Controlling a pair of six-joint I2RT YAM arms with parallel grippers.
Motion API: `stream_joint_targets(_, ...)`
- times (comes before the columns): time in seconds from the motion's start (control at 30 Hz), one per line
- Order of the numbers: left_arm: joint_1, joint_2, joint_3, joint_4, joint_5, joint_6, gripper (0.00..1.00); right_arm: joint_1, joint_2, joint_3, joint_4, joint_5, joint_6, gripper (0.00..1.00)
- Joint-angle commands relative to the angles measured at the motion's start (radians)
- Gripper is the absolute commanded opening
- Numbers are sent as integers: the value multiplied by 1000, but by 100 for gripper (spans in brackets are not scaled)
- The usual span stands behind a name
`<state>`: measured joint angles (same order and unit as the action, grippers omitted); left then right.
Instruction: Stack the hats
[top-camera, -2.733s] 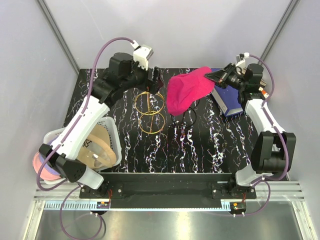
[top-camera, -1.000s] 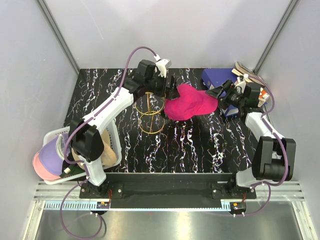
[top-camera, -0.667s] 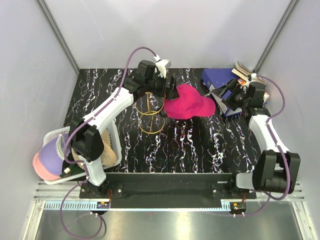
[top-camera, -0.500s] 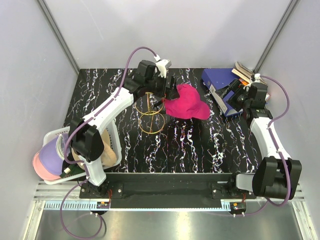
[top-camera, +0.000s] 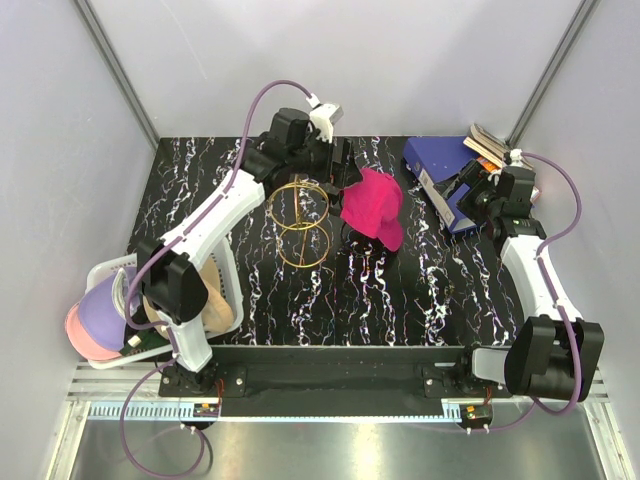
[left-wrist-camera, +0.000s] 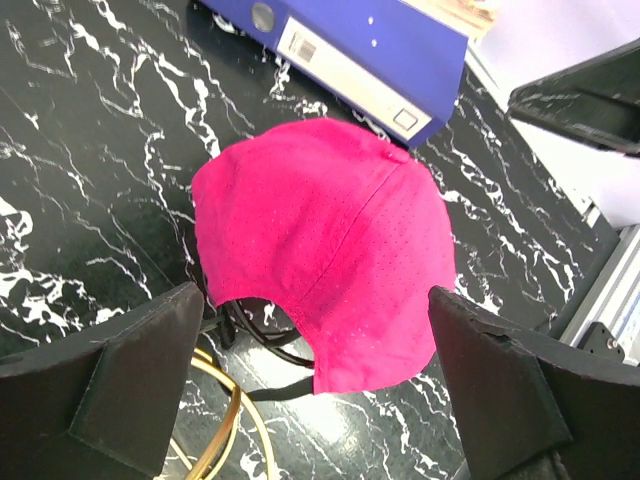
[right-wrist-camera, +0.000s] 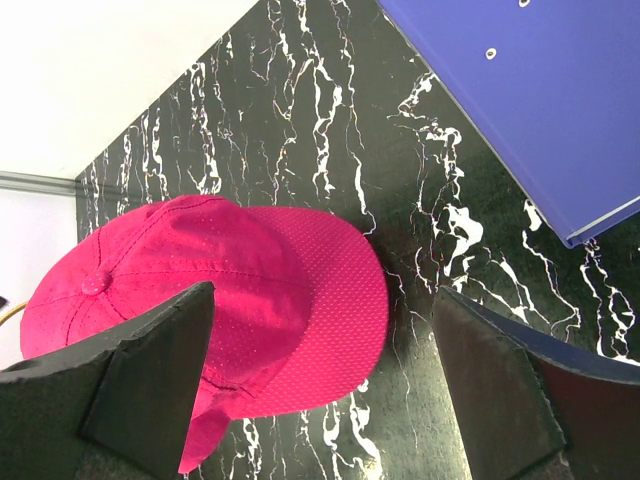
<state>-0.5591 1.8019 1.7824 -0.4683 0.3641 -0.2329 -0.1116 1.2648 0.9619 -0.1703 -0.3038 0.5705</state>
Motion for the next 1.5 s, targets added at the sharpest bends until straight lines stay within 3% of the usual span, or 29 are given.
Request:
stream_joint_targets(0.0, -4, -26, 64, 60, -5, 6, 99, -2, -39, 52, 6, 28, -26, 97)
stream_joint_targets(0.17, -4, -50, 89, 66, -23, 6, 99, -2, -47, 52, 9, 32, -31, 96)
stream_joint_targets(0.37, 59, -146, 72, -9, -145, 7, 99, -2, -47, 70, 6, 43, -38, 96)
stream_joint_targets(0.57, 240, -372, -96, -191, -402, -39, 99, -2, -42, 95, 23, 58, -50, 96)
stream_joint_targets(0.7, 289, -524, -221, -338, -728, -23, 99, -2, -18, 107, 48, 63, -38, 96)
stream_joint_targets(1.0, 381, -800, -397, -740, -954, -213, 99, -2, 51, 147, 95, 51, -12, 96)
stream_joint_targets(1.27, 447, -943, -547, -819, -1024, -252, 99, -2, 87, 146, 135, 8, 19, 95)
stream_joint_targets(1.47, 502, -987, -659, -724, -1008, -237, 99, -2, 73, 143, 140, -1, 14, 95)
